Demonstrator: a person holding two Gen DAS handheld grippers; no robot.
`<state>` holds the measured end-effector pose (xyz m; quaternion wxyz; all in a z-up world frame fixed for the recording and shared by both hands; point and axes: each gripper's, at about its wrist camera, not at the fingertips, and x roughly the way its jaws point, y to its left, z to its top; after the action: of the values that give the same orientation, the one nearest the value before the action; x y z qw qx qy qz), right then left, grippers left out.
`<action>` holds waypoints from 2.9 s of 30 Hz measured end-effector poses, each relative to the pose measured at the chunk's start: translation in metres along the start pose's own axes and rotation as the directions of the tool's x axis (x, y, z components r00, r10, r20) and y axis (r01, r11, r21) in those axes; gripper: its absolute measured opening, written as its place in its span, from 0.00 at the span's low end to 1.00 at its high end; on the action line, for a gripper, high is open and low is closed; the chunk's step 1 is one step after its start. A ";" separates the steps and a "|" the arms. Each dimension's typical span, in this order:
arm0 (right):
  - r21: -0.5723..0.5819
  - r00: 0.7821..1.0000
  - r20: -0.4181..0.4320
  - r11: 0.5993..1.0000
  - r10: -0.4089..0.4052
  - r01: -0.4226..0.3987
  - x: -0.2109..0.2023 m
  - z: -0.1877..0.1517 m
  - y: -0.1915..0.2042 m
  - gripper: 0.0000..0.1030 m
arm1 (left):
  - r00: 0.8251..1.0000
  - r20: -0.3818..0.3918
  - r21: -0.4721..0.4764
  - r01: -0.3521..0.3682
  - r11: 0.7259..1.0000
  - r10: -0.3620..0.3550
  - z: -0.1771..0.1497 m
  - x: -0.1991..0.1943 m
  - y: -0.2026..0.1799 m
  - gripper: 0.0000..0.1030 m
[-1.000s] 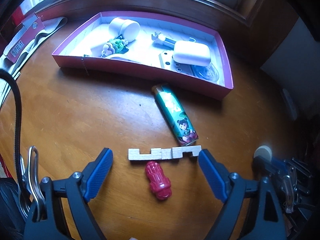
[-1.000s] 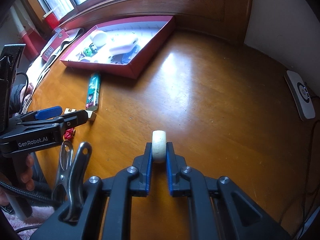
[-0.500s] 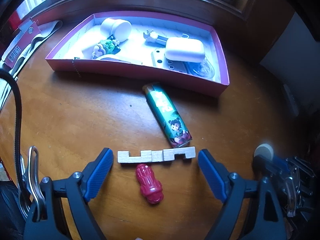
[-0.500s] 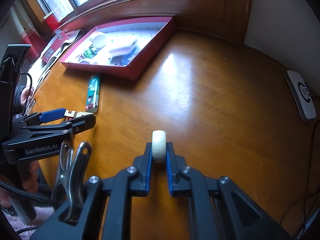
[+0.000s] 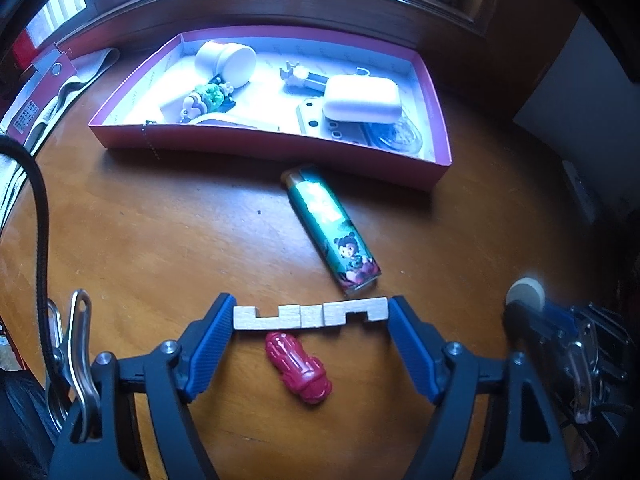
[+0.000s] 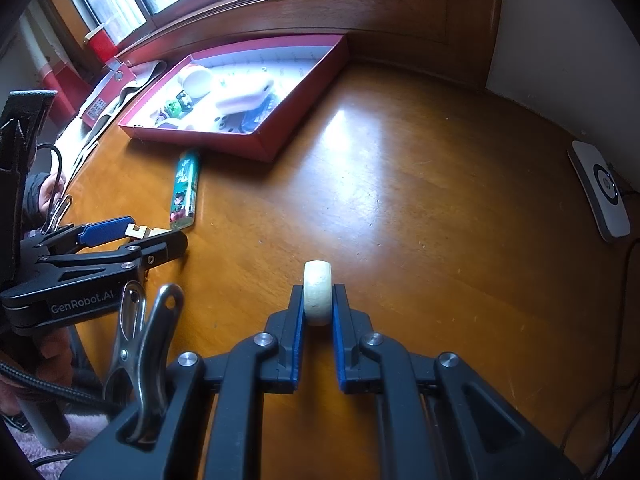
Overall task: Organize rigid objects
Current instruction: 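Carry the wooden disc and zigzag strip over the pink tray with both grippers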
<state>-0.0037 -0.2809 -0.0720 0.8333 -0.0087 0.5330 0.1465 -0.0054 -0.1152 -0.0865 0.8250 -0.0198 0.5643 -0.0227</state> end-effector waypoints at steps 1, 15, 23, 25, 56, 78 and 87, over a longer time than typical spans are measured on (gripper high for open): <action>0.000 1.000 0.000 1.000 -0.001 0.001 0.000 0.000 0.000 0.13 | 1.000 0.001 0.002 0.001 1.000 -0.001 -0.001 -0.001 0.001 0.78; 0.006 1.000 -0.011 1.000 0.010 -0.010 0.005 0.004 0.010 0.13 | 0.999 0.054 0.031 0.003 1.000 -0.005 -0.003 -0.015 0.012 0.78; -0.006 1.000 -0.001 1.000 0.022 -0.022 0.003 0.008 0.027 0.13 | 0.998 0.062 0.036 0.004 0.999 -0.006 -0.007 -0.019 0.023 0.78; -0.009 1.000 0.002 1.000 0.025 -0.025 0.003 0.009 0.031 0.13 | 0.998 0.066 0.035 0.005 0.999 -0.007 -0.007 -0.019 0.026 0.78; -0.007 0.999 0.021 1.000 0.029 -0.028 0.002 0.027 0.078 0.13 | 0.993 0.113 0.108 0.033 0.994 -0.045 0.007 -0.031 0.062 0.78; 0.006 0.996 0.089 1.000 0.005 -0.006 -0.007 0.059 0.104 0.13 | 0.986 0.152 0.123 0.053 0.991 -0.072 0.034 -0.036 0.081 0.78; 0.003 0.995 0.100 1.000 -0.009 0.009 -0.009 0.074 0.110 0.13 | 0.984 0.160 0.123 0.058 0.991 -0.078 0.048 -0.035 0.087 0.78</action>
<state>0.0304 -0.1656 -0.0167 0.8596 -0.0027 0.4908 0.1424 0.0277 -0.0256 -0.0417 0.8672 0.0079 0.4910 -0.0827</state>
